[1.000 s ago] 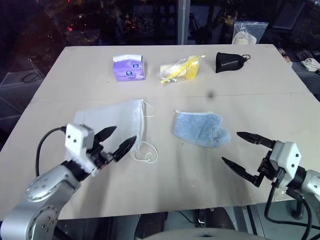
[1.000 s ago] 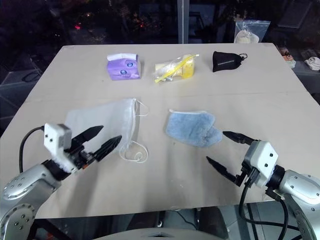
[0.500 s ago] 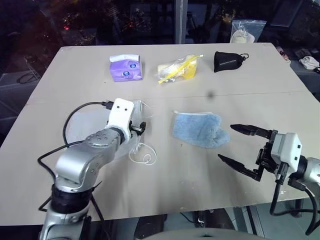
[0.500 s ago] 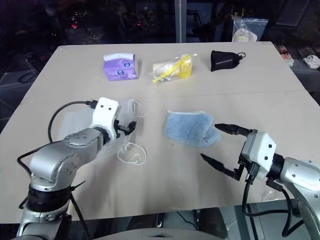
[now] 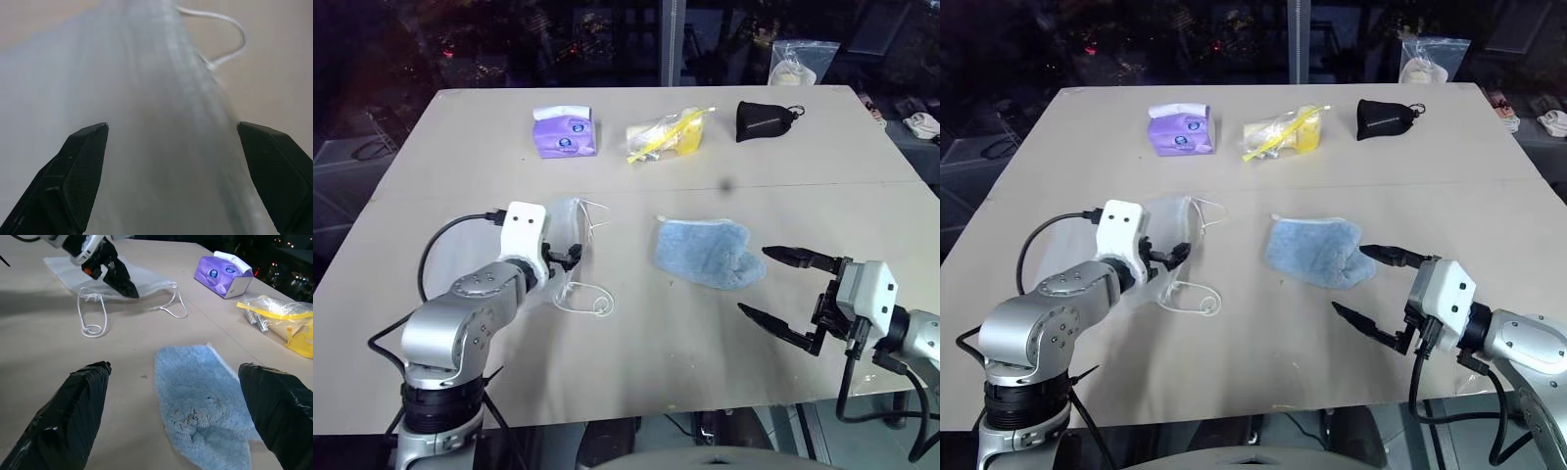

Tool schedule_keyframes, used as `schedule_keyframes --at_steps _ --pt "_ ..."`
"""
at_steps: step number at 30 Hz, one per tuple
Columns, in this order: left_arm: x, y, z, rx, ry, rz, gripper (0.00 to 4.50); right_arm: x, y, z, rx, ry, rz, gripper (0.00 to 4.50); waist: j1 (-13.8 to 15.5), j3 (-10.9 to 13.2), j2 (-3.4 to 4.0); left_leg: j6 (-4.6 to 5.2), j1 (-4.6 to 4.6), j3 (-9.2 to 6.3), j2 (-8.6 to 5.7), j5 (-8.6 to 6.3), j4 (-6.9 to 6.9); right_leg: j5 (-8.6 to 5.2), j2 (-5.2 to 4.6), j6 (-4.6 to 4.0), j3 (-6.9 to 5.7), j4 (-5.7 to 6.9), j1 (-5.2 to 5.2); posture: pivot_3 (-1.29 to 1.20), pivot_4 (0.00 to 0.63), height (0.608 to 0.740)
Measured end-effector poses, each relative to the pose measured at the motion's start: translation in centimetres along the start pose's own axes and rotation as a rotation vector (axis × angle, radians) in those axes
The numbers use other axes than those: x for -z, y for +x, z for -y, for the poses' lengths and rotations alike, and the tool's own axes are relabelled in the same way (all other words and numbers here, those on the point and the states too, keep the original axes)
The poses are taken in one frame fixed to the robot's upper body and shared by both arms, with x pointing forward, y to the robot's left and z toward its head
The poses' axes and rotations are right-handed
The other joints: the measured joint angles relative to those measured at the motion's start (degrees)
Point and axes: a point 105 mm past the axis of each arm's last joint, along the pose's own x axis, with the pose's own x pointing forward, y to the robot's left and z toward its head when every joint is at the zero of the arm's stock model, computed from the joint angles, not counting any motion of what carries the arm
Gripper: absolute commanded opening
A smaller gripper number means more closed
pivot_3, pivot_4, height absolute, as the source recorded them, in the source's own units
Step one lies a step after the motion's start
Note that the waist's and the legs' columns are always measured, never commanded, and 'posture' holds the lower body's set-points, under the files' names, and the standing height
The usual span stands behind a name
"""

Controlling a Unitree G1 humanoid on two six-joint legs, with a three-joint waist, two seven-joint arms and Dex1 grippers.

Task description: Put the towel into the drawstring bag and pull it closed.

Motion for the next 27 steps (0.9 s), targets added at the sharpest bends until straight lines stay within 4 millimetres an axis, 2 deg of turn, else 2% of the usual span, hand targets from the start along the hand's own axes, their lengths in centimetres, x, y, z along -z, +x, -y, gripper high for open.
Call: schedule_keyframes --at_steps 6,13,14,15,17,18,21,22,27 --pt "-0.9 0.3 0.5 -0.025 0.029 0.041 4.33 -0.1 0.2 0.0 -0.005 -0.001 0.004 4.50 -0.1 0.0 -0.02 0.00 0.00 0.03 -0.05 0.00 0.01 0.06 -0.04 0.10 0.05 0.00 0.00 0.00 0.150 0.740" --pt "-1.0 0.1 -0.3 -0.145 0.115 0.043 4.33 -0.1 0.3 0.0 -0.006 0.000 0.002 4.50 -0.1 0.0 -0.02 0.00 0.00 0.02 -0.04 0.00 0.00 0.16 -0.03 0.27 0.05 0.00 0.00 0.00 0.150 0.740" --pt "-0.9 0.1 -0.3 -0.153 0.122 0.037 3.81 -0.1 0.3 0.0 -0.007 0.002 0.000 4.50 -0.1 0.0 -0.02 0.00 -0.01 0.01 -0.04 0.00 0.00 0.16 -0.03 0.27 0.05 0.00 0.00 0.00 0.150 0.740" --pt "-0.7 0.2 -0.2 -0.160 0.136 0.032 3.55 0.0 0.3 0.0 -0.008 0.004 -0.001 4.50 -0.1 0.0 -0.02 0.00 0.00 0.02 -0.05 0.00 0.01 0.16 -0.03 0.27 0.05 0.00 0.00 0.00 0.150 0.740" --pt "-0.4 0.4 0.3 -0.156 0.160 0.020 2.46 -0.2 0.4 0.1 -0.010 0.000 0.002 4.50 -0.1 0.0 -0.02 0.00 0.00 0.02 -0.05 0.00 0.01 0.16 -0.03 0.27 0.05 0.00 0.00 0.00 0.150 0.740" --pt "-0.2 0.6 0.6 -0.148 0.171 0.013 2.08 -0.2 0.4 0.1 -0.011 -0.002 0.003 4.50 -0.1 0.0 -0.02 0.00 -0.01 0.01 -0.05 0.00 0.01 0.16 -0.03 0.27 0.04 0.00 0.00 0.00 0.150 0.740" --pt "0.3 1.1 0.6 -0.141 0.170 -0.006 0.34 -0.3 0.5 0.2 -0.013 -0.004 0.004 4.50 -0.1 0.0 -0.02 0.00 -0.01 0.00 -0.05 0.00 0.01 0.16 -0.03 0.28 0.04 0.00 0.00 0.00 0.150 0.740" --pt "0.5 1.2 0.6 -0.134 0.169 -0.008 0.16 -0.3 0.5 0.2 -0.013 -0.003 0.004 4.50 -0.1 0.0 -0.02 0.00 -0.01 0.00 -0.05 0.00 0.00 0.16 -0.03 0.27 0.03 0.00 0.00 0.00 0.150 0.740" --pt "0.8 1.7 -0.1 -0.069 0.207 -0.019 0.16 -0.2 0.7 0.2 -0.010 0.007 0.000 4.50 -0.2 0.0 -0.02 0.00 0.01 0.00 -0.04 0.00 0.00 0.10 -0.02 0.17 0.02 0.01 -0.01 0.00 0.150 0.740"
